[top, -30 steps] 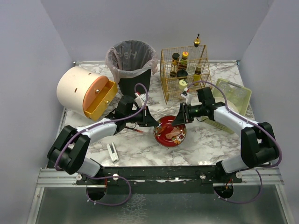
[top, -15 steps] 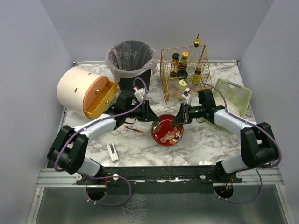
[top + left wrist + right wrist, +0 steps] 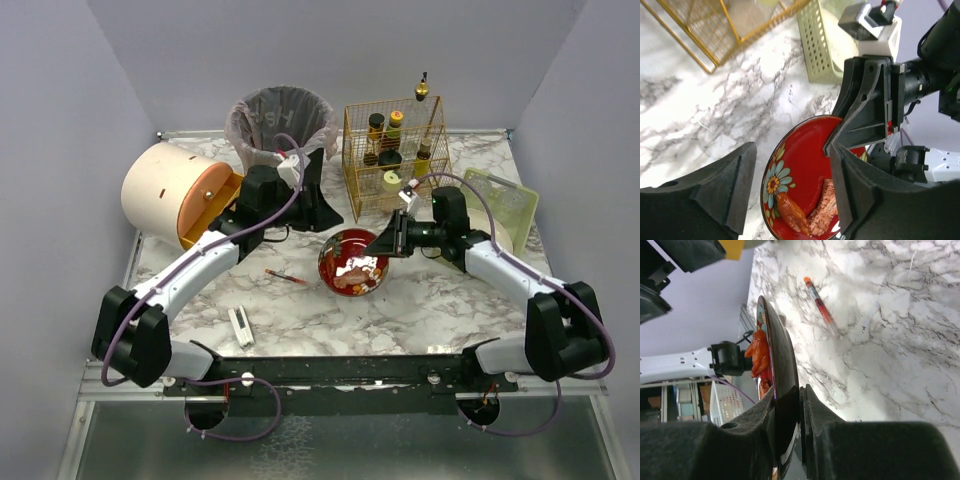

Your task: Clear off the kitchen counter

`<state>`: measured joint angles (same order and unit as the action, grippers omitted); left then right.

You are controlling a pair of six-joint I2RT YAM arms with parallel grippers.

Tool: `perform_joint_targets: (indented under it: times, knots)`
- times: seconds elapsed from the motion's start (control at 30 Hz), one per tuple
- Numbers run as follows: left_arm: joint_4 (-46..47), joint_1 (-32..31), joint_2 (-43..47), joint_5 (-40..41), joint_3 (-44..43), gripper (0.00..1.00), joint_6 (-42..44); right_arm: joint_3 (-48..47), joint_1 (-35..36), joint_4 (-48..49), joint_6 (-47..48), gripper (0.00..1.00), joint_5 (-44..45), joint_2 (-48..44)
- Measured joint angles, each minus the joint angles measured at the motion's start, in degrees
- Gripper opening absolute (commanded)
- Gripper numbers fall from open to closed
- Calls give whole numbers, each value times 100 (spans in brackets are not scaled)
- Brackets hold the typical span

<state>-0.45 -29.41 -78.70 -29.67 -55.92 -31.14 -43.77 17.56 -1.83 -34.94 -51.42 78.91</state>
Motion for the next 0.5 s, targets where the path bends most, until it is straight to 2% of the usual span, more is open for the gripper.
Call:
perform_joint_targets:
  times: [0.23, 0.5]
  knots:
    - [-540, 11, 444, 708, -850, 83, 350, 46, 0, 461, -1117, 0, 721, -651]
    - [-1263, 11, 866, 2186, -1683, 92, 929, 146, 0, 898, -2470, 0, 2061, -1298]
